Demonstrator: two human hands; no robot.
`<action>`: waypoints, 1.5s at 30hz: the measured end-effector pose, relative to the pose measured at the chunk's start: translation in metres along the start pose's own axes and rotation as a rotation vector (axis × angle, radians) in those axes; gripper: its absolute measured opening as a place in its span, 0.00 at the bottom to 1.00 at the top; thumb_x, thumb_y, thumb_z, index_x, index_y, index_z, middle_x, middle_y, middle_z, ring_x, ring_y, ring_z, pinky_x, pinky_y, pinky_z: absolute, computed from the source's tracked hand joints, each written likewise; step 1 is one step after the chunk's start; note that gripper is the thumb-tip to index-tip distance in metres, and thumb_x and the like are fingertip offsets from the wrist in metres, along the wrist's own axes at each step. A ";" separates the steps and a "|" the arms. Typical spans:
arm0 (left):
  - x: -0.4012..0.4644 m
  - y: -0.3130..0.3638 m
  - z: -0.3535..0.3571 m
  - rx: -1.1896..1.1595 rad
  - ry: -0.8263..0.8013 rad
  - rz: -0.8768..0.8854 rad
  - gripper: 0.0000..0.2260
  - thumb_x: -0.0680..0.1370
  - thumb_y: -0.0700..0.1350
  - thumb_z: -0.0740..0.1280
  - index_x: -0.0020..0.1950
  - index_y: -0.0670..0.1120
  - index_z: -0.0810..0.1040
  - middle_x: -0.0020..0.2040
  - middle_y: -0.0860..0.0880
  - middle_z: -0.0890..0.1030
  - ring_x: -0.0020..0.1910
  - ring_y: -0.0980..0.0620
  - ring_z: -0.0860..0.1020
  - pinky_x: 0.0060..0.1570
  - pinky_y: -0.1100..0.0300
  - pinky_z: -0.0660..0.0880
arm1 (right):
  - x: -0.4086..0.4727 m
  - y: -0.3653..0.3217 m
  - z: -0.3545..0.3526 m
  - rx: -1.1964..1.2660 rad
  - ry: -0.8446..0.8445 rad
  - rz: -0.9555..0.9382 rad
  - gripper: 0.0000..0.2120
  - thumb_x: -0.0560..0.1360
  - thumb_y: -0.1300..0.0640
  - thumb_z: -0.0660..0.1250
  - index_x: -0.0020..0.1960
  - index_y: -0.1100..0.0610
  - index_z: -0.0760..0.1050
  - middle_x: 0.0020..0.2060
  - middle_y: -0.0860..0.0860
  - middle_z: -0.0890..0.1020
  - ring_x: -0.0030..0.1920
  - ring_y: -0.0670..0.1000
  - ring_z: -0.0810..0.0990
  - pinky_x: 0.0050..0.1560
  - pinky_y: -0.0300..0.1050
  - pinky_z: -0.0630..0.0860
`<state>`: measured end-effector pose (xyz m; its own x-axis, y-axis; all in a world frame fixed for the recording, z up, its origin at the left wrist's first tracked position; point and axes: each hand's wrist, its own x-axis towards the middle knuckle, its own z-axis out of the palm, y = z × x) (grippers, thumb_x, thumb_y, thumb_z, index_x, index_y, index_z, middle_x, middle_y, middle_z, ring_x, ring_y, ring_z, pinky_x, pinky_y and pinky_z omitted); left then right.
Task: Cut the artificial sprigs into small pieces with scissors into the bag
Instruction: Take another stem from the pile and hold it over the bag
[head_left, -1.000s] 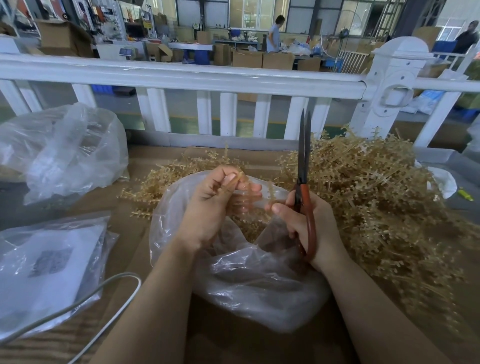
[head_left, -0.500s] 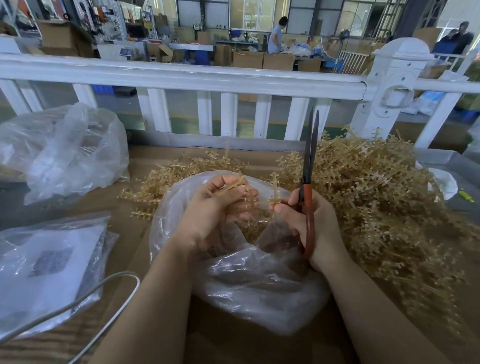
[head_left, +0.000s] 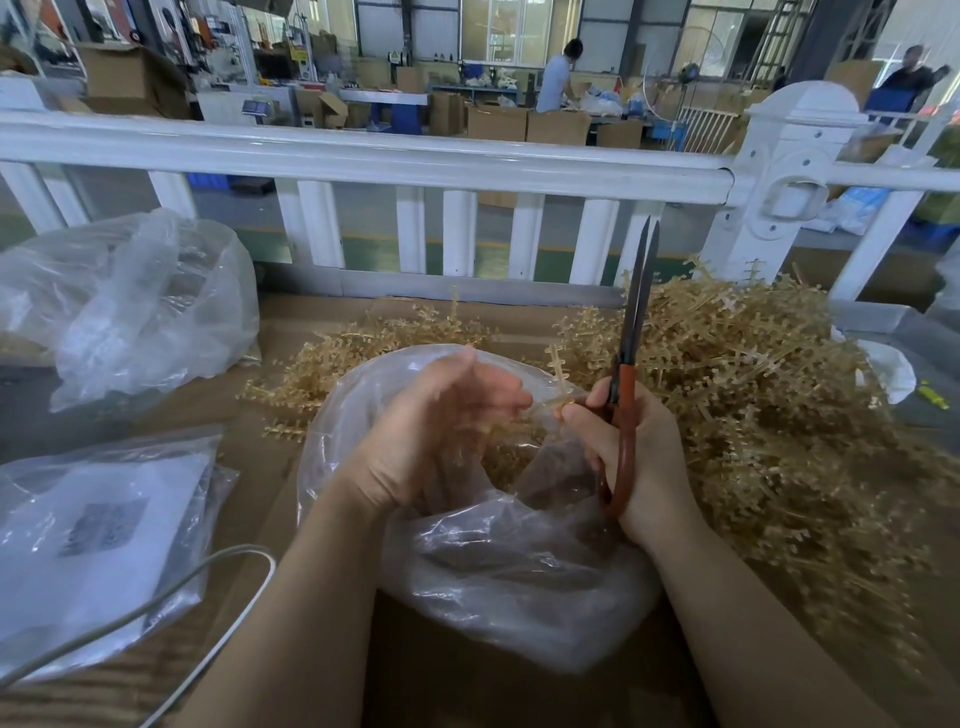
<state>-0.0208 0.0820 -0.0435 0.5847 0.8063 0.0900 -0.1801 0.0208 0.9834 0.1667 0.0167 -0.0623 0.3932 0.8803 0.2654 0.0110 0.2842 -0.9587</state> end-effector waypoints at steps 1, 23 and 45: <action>-0.001 0.002 0.002 0.108 0.028 0.006 0.24 0.73 0.65 0.63 0.51 0.45 0.82 0.54 0.43 0.85 0.57 0.42 0.81 0.65 0.42 0.72 | 0.000 0.000 0.000 -0.008 -0.004 -0.001 0.18 0.73 0.69 0.74 0.37 0.48 0.74 0.29 0.47 0.76 0.24 0.42 0.72 0.26 0.34 0.70; 0.003 0.015 0.003 -0.605 0.171 -0.146 0.12 0.83 0.45 0.58 0.41 0.45 0.73 0.30 0.51 0.75 0.25 0.58 0.69 0.24 0.68 0.69 | -0.001 0.010 0.000 -0.227 -0.075 -0.034 0.18 0.66 0.37 0.79 0.44 0.48 0.79 0.41 0.51 0.86 0.42 0.48 0.85 0.45 0.43 0.80; 0.015 -0.013 0.018 -0.212 0.302 0.023 0.04 0.68 0.46 0.74 0.38 0.46 0.83 0.34 0.47 0.80 0.32 0.54 0.76 0.34 0.62 0.75 | 0.001 0.014 0.002 -0.304 -0.134 -0.015 0.12 0.66 0.43 0.79 0.47 0.40 0.81 0.43 0.41 0.86 0.44 0.41 0.85 0.47 0.44 0.80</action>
<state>0.0041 0.0831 -0.0520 0.3246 0.9454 0.0300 -0.3686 0.0972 0.9245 0.1653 0.0224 -0.0748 0.2666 0.9247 0.2717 0.2977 0.1891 -0.9358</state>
